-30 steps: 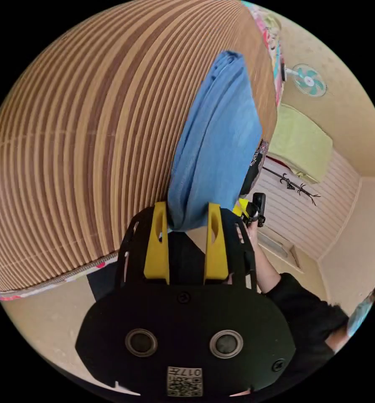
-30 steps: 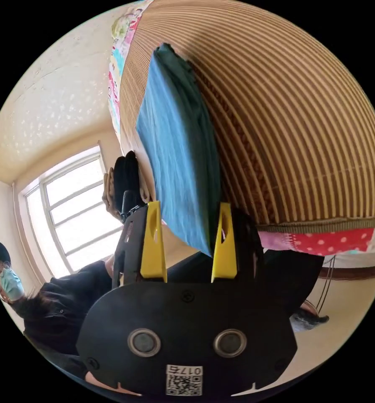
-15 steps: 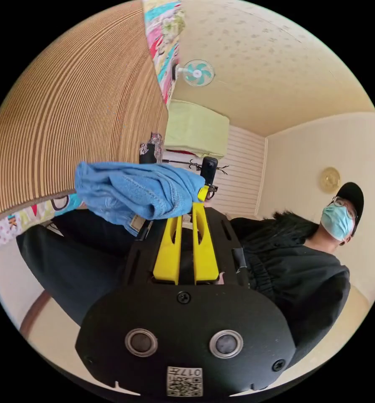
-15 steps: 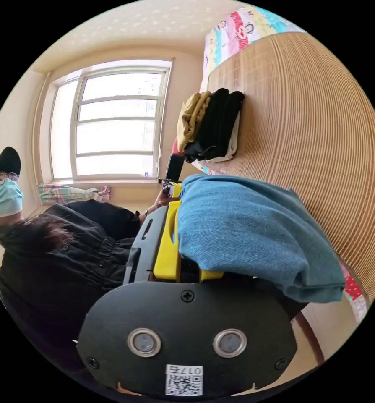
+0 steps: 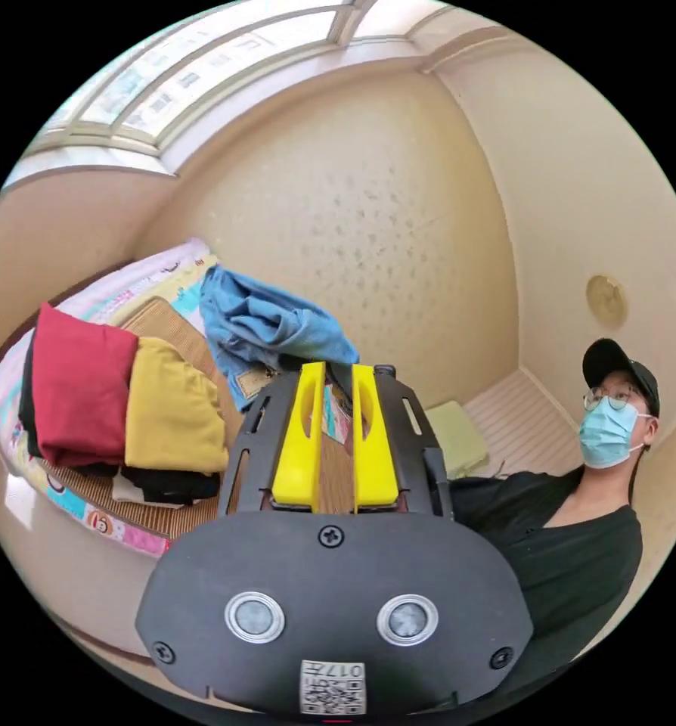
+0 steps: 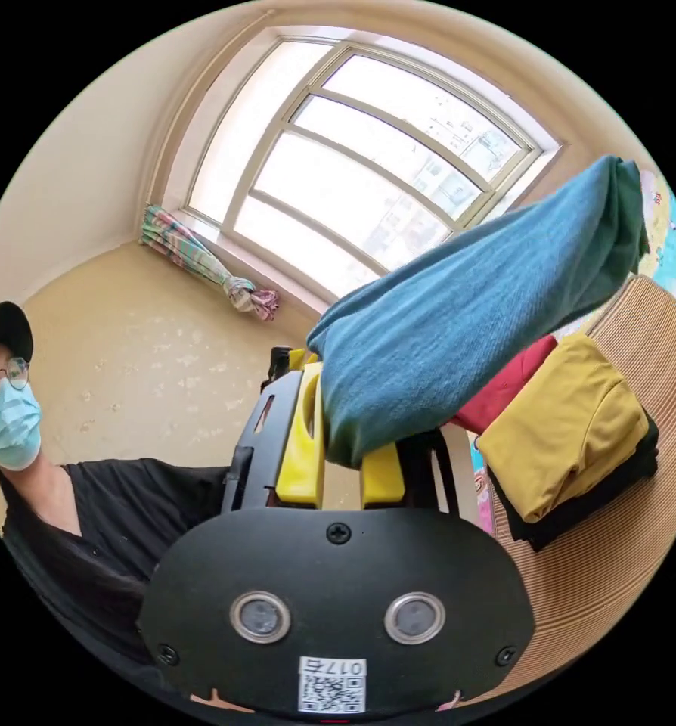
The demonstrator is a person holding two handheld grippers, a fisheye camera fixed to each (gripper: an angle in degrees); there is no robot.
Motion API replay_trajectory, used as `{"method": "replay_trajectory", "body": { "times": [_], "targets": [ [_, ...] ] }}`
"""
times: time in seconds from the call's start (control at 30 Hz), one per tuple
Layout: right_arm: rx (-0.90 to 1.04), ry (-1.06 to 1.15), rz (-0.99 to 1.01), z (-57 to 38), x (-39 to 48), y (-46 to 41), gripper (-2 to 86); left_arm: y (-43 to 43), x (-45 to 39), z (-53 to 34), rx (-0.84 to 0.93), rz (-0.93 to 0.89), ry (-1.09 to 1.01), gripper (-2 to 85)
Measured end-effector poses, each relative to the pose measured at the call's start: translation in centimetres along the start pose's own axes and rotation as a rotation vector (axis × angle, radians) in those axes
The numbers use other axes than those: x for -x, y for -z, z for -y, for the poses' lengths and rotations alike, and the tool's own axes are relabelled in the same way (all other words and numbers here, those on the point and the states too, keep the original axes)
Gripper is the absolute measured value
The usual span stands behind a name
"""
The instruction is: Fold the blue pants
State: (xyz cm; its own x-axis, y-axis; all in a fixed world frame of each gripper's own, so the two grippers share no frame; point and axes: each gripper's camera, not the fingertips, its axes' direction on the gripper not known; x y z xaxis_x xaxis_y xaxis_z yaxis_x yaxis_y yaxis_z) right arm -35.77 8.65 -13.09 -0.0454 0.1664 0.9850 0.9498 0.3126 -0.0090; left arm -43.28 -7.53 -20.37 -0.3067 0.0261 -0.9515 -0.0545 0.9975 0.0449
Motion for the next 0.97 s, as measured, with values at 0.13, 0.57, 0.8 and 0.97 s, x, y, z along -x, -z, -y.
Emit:
{"method": "replay_trajectory", "body": {
  "times": [0.13, 0.57, 0.8, 0.97],
  "targets": [
    [0.163, -0.354, -0.175, -2.2, -13.8, -6.4, 5.7, 3.9, 7.5, -7.2, -0.137, 0.161, 0.311, 9.9],
    [0.273, -1.044, -0.664, -39.3, -14.8, 16.9, 1.3, -20.1, 10.5, -28.8, 0.447, 0.469, 0.313, 7.9],
    [-0.161, -1.253, -0.957, -50.4, -5.0, 31.0, 3.5, -39.8, -5.6, -30.1, 0.605, 0.406, -0.543, 5.5],
    [-0.461, -1.45, -0.83, -62.0, -1.7, 33.2, 6.5, -50.0, -13.0, -36.3, 0.604, 0.016, -0.577, -0.2]
  ]
}}
